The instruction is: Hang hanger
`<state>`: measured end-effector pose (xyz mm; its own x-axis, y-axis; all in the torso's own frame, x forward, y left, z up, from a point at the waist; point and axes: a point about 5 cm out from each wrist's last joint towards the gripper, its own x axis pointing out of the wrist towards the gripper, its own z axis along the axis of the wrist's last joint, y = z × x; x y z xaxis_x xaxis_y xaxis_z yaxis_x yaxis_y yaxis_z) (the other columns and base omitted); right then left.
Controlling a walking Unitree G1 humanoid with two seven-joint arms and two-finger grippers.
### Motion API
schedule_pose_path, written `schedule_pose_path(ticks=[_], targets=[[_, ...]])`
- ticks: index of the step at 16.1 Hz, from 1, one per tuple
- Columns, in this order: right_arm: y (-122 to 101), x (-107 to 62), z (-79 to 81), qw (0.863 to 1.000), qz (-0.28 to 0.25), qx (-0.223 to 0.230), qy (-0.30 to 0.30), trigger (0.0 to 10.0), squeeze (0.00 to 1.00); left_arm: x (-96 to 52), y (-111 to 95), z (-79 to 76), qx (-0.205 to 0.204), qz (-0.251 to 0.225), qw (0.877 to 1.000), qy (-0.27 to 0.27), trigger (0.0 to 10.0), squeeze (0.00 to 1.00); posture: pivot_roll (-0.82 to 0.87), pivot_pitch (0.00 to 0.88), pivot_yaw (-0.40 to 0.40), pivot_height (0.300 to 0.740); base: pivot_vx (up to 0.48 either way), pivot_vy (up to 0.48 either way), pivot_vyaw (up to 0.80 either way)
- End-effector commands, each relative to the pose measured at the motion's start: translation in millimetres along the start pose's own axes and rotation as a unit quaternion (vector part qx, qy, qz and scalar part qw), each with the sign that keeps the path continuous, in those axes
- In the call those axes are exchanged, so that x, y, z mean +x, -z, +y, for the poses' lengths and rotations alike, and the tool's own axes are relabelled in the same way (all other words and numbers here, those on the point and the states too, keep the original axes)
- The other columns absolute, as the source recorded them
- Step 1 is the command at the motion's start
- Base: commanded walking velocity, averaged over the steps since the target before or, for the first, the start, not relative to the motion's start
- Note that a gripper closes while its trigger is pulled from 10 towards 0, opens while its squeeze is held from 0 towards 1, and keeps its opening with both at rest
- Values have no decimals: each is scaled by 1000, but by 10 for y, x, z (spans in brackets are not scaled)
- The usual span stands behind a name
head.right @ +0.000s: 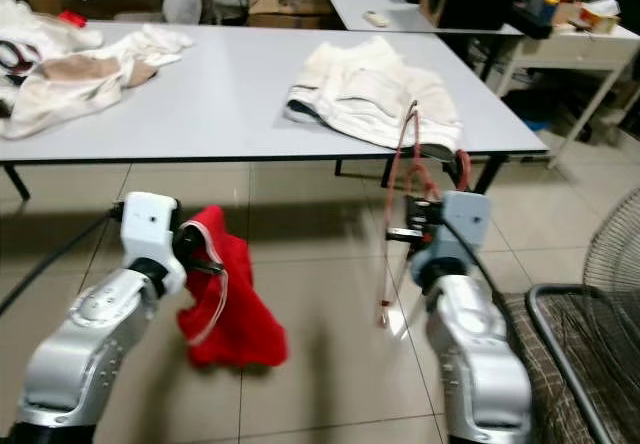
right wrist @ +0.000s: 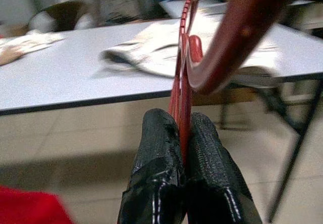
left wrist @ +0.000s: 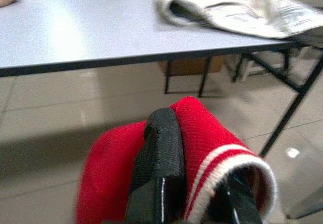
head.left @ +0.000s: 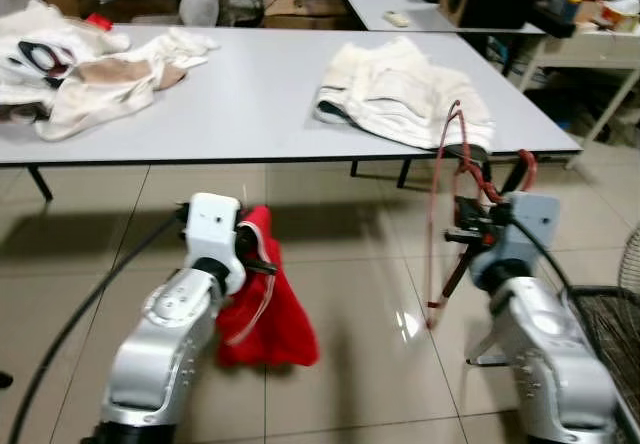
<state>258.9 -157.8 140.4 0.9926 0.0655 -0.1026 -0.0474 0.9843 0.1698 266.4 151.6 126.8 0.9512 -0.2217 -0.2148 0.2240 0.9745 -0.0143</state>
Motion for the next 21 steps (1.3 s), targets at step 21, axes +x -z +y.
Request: schedule_pose_path(ticks=[21], targets=[[-27, 15, -39, 1000, -7, -7, 8, 10000, 0, 18, -104, -38, 4, -21, 1000, 11, 10000, 0, -58, 0, -34, 740, 304, 0, 0]])
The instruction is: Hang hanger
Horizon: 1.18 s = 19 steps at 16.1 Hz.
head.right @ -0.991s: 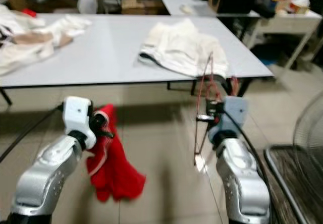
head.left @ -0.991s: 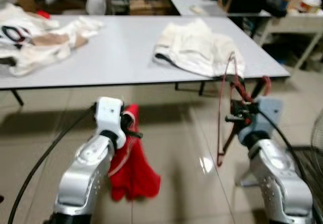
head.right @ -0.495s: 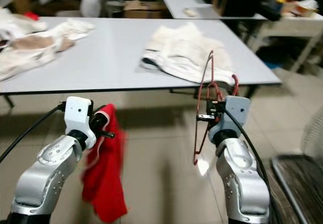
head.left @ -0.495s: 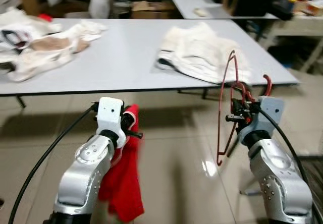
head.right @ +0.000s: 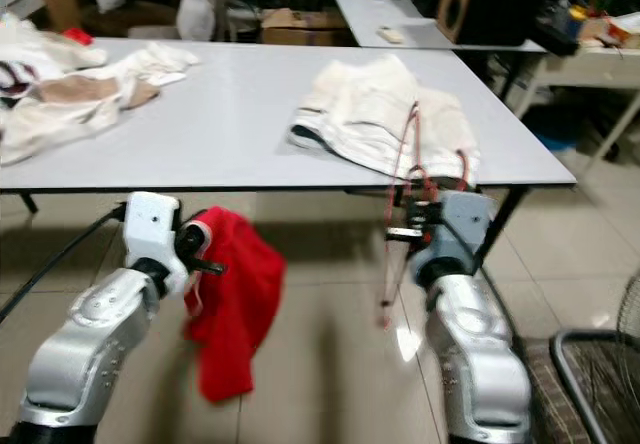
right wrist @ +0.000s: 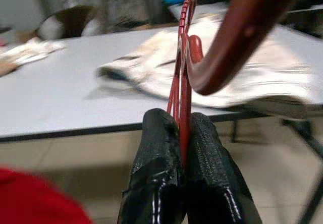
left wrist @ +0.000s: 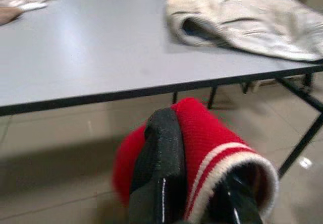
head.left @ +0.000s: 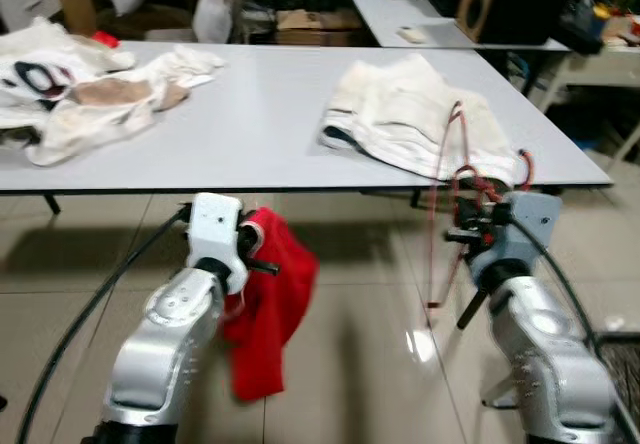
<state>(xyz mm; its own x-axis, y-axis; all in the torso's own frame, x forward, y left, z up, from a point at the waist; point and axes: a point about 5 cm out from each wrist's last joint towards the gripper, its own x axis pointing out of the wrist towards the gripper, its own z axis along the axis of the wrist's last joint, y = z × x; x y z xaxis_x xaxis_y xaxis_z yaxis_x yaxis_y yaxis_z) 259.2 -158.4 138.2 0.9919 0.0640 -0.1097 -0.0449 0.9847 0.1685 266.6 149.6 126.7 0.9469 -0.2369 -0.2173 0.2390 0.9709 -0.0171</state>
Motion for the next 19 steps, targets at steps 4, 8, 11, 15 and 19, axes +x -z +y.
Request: schedule_pose_path(ticks=[4, 8, 11, 15, 19], targets=[[-55, 12, -22, 1000, -12, -11, 3, 10000, 0, 11, -102, -19, 4, -23, 1000, 4, 10000, 0, -59, 0, -36, 740, 306, 0, 0], [-47, 5, -9, 1000, -11, -13, -1, 10000, 0, 6, -101, -18, 6, -24, 1000, 5, 10000, 0, -56, 0, -36, 740, 305, 0, 0], [-49, 1, -9, 1000, -12, -15, -2, 10000, 0, 2, -104, -19, 7, -25, 1000, 6, 10000, 0, -55, 0, -37, 740, 304, 0, 0], [-52, 6, -14, 999, -11, -39, -9, 10000, 0, 6, -122, -26, 12, -31, 999, 3, 10000, 0, -65, 0, -42, 740, 312, 0, 0], [-150, 37, -19, 998, -24, -51, -25, 10000, 0, 59, -221, -28, 29, -49, 998, 10, 10000, 0, -71, 0, -43, 740, 338, 0, 0]])
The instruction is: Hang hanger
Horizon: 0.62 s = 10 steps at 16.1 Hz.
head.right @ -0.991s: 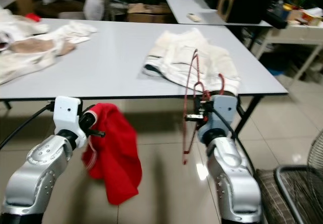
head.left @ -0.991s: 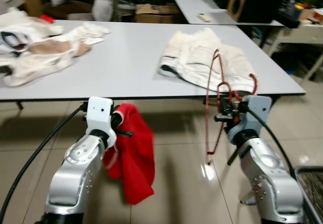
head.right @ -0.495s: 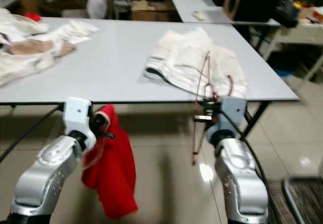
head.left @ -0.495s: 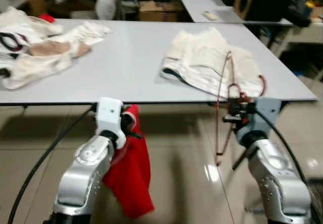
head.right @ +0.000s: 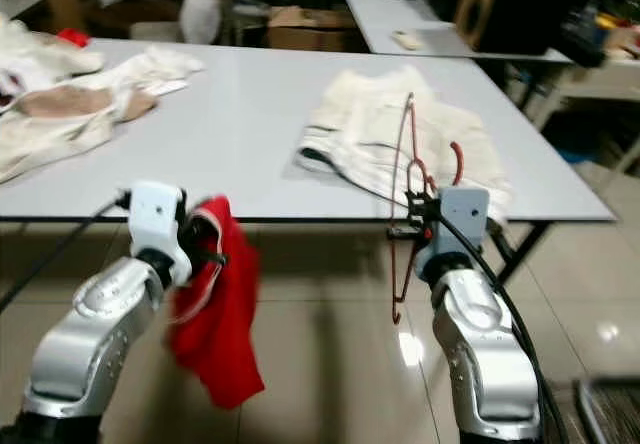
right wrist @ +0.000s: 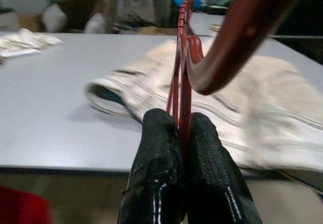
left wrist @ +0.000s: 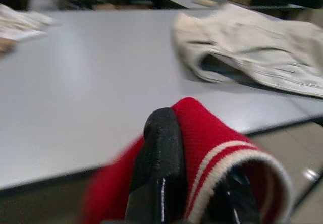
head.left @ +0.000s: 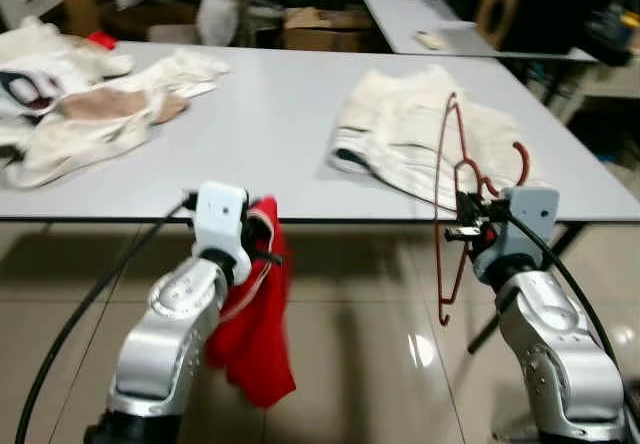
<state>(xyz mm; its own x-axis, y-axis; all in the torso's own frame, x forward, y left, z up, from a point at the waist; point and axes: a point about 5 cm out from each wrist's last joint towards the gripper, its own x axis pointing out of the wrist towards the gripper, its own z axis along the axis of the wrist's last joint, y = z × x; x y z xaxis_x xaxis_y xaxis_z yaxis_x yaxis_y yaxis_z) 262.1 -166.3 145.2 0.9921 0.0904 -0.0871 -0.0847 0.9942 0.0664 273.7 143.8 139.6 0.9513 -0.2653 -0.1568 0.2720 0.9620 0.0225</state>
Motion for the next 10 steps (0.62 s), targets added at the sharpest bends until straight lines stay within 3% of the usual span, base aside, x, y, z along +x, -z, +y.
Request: schedule_pose_path(ticks=[1, 6, 10], targets=[[-97, 15, 40, 999, -14, -16, -29, 10000, 0, 38, -166, 34, 10, -34, 999, -3, 10000, 0, -76, 0, -42, 740, 341, 0, 0], [-174, -3, 28, 993, -3, -61, -99, 10000, 0, 116, -450, -40, 19, -79, 996, 36, 10000, 0, -88, 0, -34, 740, 343, 0, 0], [-322, -90, -41, 974, 19, -117, -194, 10000, 0, 248, -757, 12, 12, -124, 991, 45, 10000, 0, -75, 0, -36, 740, 343, 0, 0]])
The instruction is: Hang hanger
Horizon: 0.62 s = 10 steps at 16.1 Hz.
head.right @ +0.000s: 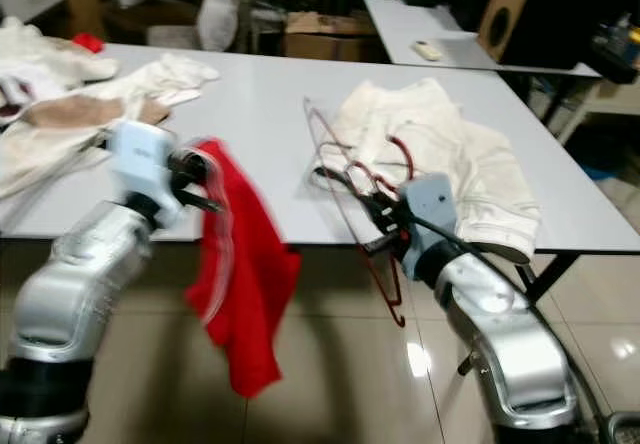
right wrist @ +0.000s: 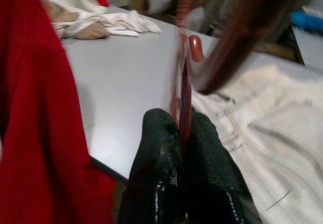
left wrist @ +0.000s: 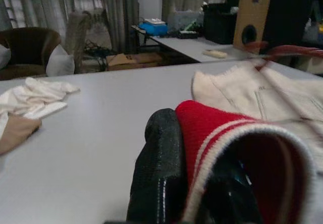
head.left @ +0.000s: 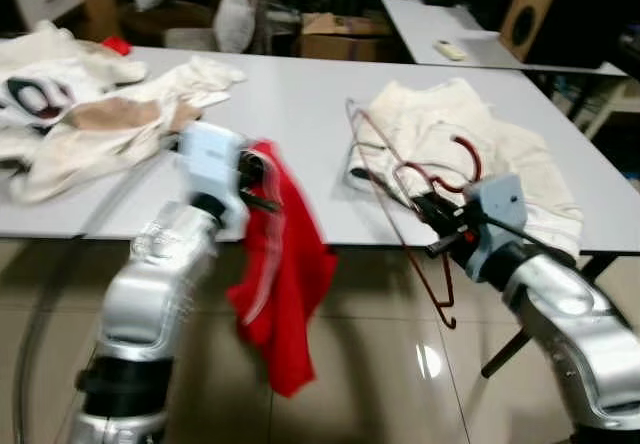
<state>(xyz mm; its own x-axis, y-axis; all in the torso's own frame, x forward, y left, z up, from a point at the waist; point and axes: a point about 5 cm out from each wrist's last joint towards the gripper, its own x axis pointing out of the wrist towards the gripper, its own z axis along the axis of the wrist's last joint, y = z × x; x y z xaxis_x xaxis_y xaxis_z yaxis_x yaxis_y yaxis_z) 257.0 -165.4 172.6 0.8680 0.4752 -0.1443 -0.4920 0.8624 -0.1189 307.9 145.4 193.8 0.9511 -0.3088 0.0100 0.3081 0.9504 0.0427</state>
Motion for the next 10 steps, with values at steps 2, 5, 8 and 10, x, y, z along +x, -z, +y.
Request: schedule_pose_path(ticks=[2, 5, 8, 10], targets=[[-177, -193, -212, 999, -6, -31, -28, 10000, 0, 161, -296, -49, -1, -57, 998, 32, 10000, 0, -73, 0, -39, 740, 345, 0, 0], [-326, -425, -290, 986, 26, -105, -128, 10000, 0, 345, -385, 9, 32, -50, 997, 51, 10000, 0, -72, 0, -38, 740, 347, 0, 0], [-384, -746, -387, 966, 90, -131, -204, 10000, 0, 549, -495, 81, 64, -43, 995, 62, 10000, 0, -65, 0, -42, 740, 349, 0, 0], [-475, -855, -408, 958, 99, -138, -233, 10000, 0, 658, -560, 135, 78, -40, 994, 62, 10000, 0, -63, 0, -42, 740, 349, 0, 0]])
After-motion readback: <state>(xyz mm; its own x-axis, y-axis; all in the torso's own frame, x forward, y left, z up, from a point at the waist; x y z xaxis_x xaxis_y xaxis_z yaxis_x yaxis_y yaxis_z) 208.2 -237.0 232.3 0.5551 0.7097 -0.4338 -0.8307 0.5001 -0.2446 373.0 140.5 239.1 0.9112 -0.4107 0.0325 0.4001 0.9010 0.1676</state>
